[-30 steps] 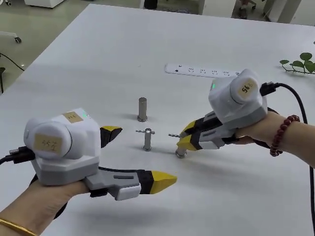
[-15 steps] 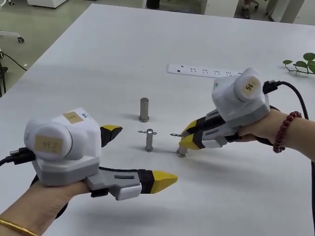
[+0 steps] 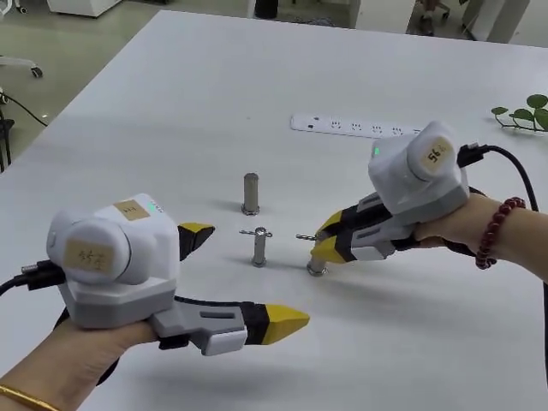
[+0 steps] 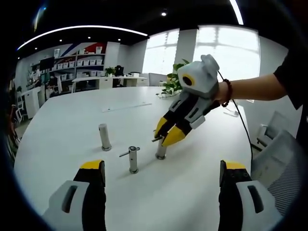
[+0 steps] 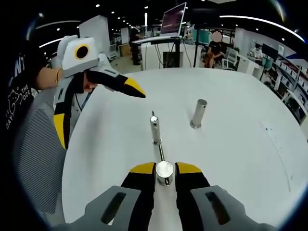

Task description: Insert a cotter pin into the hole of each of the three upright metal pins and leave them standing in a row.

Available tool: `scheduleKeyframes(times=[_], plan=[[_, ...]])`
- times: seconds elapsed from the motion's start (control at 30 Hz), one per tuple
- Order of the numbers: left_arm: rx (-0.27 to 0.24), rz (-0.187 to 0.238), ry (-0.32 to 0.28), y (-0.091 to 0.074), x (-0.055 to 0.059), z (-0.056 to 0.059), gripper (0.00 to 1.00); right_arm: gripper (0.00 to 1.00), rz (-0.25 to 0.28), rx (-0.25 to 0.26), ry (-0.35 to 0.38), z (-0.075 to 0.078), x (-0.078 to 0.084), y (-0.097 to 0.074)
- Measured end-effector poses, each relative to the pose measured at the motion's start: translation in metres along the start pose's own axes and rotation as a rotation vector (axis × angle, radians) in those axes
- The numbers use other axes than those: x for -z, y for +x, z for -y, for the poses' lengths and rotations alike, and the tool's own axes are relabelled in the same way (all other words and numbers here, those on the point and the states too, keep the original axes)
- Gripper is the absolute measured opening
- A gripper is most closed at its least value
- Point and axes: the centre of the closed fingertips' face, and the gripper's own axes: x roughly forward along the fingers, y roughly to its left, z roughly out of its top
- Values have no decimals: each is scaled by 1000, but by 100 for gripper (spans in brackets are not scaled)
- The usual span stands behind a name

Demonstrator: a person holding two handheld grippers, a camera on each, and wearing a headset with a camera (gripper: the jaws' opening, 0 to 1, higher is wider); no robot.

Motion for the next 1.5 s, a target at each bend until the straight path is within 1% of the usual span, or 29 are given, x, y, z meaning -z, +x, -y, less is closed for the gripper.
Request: scheduleKeyframes(times=[0.2,0.33,0.4,0.43,0.47,0.53,0.57,0.7,0.77,0.83,0.93,1.0,1.07,1.13,1.2,1.27,1.33,1.37,1.5], plan=[[-1,8,-3,-1,-2,0,99,15,36,5,29,0,-7,-5],[-4,9,-2,0,-2,-1,99,21,141,19,130,0,-28,-7],[-4,9,-1,0,-3,-1,99,25,185,36,169,3,-38,-7],[-6,11,-1,0,-3,-1,99,26,196,41,168,4,-40,-7],[-8,14,1,-1,-4,-1,99,26,228,61,185,7,-47,-6],[-15,14,3,-1,-4,-2,98,27,261,73,222,9,-54,-3],[-16,14,4,-1,-4,-3,98,27,266,80,234,11,-57,-1],[-23,16,1,-1,-4,-4,97,27,308,131,273,22,-67,6],[-25,22,0,-1,-6,-5,97,27,317,141,277,25,-70,9],[-28,28,-2,-1,-7,-5,96,28,325,165,278,29,-73,14],[-31,35,-5,-2,-8,-6,96,28,337,191,256,38,-74,22],[-32,38,-6,-2,-8,-7,95,27,344,199,261,42,-75,26],[-35,41,-7,-2,-9,-7,95,27,358,203,271,51,-77,33],[-40,42,-5,-2,-9,-8,94,26,366,216,264,54,-78,37],[-43,37,2,-2,-8,-9,93,25,367,231,256,58,-79,42],[-45,38,1,-2,-8,-10,93,25,362,238,248,59,-80,47],[-47,42,0,-2,-8,-10,92,25,361,244,239,64,-79,51],[-48,43,1,-2,-9,-11,92,25,361,249,241,64,-81,49],[-44,41,0,-1,-8,-10,91,25,349,259,246,71,-78,56]])
